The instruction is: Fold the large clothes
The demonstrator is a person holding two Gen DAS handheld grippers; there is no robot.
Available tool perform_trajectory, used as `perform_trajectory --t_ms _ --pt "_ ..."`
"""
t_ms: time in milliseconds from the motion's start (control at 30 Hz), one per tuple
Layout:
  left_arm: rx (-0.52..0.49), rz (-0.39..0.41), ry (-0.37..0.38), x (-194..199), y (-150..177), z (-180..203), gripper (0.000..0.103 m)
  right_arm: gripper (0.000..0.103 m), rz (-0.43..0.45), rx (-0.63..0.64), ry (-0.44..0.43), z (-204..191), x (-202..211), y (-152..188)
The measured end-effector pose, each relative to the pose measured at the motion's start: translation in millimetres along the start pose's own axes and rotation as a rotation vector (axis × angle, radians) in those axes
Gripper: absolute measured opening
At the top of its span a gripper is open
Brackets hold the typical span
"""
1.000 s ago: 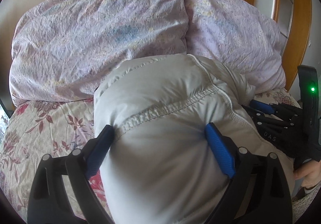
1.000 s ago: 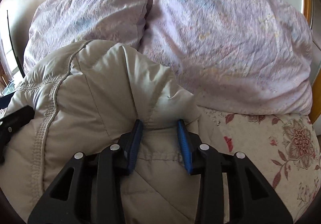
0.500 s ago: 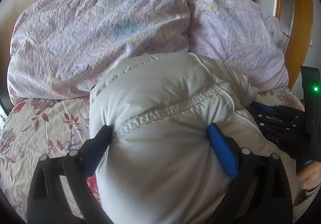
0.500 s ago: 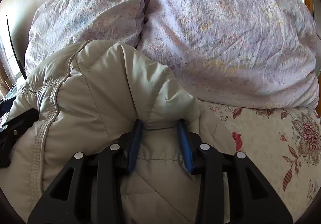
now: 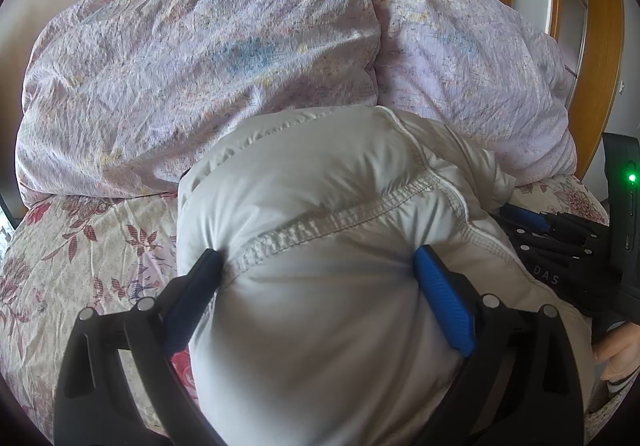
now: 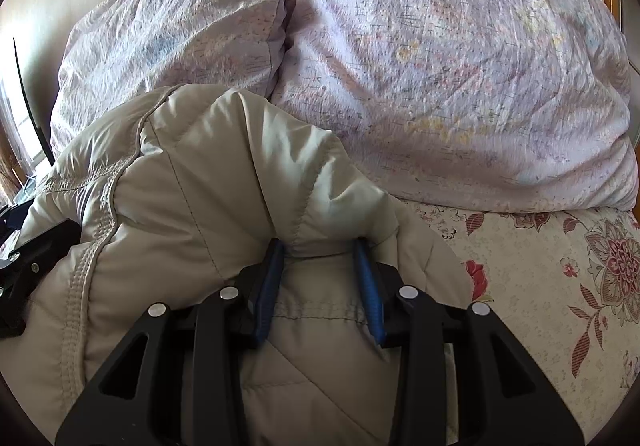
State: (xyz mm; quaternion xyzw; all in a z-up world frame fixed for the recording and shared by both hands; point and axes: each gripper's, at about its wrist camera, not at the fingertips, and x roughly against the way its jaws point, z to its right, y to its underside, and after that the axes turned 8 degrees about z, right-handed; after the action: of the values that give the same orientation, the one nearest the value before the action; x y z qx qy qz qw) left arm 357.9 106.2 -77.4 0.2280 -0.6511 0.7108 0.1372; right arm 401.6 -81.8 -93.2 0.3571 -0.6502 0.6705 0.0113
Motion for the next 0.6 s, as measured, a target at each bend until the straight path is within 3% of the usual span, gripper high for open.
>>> perform_trajectory --t_ms 600 --pt "0.016 0.031 0.002 -1.4 2.4 -0.7 0.097 0.038 0.009 -0.039 -0.010 3.3 0.6 1.4"
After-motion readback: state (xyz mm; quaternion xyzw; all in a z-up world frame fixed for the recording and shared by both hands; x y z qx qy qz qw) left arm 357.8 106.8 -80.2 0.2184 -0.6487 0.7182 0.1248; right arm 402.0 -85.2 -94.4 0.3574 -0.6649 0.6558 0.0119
